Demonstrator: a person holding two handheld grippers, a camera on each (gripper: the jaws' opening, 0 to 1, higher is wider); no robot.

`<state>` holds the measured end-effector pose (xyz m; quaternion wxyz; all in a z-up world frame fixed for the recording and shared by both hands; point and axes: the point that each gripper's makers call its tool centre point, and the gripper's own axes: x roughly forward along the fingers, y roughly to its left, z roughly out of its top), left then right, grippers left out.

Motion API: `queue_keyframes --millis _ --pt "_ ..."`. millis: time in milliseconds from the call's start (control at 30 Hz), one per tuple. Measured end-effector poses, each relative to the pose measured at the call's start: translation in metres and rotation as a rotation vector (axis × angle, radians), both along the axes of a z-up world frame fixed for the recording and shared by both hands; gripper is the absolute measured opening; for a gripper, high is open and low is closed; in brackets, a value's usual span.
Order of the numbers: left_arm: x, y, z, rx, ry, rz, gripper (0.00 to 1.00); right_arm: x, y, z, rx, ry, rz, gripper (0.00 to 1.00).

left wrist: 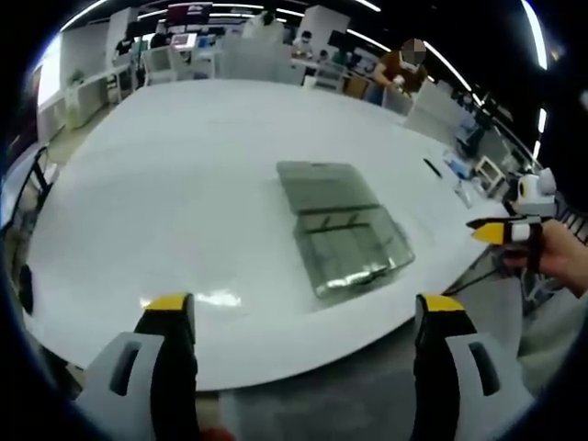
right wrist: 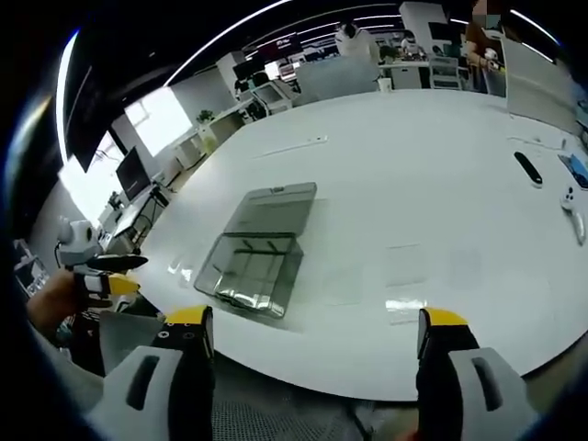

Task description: Insert the divider into the dual guide fixture by aligning both edges with the guide slots and pushing it downward to the bottom, including one-sided entry, uneven engagement, binding, and posture correction.

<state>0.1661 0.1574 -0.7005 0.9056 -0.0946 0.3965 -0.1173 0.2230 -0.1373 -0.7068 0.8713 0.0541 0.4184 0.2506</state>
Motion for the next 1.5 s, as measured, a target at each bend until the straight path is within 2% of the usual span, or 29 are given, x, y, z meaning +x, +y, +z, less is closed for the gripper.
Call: queue_keyframes --millis 633,1200,1500 --pt "-0.003 -0.014 -0.001 -0.008 0.004 -0.019 0.98 0.019 -0.016 -0.022 -0.05 0.021 0.021 0.82" --pt "-0.002 -0.025 -0.003 -0.01 0.007 -0.045 0.97 0.033 -0.031 -0.05 -0.133 0.042 0.067 0.72" --pt "-0.002 -0.029 -0.005 -0.005 0.007 -0.064 0.96 0.042 -0.034 -0.057 -0.162 0.04 0.086 0.68"
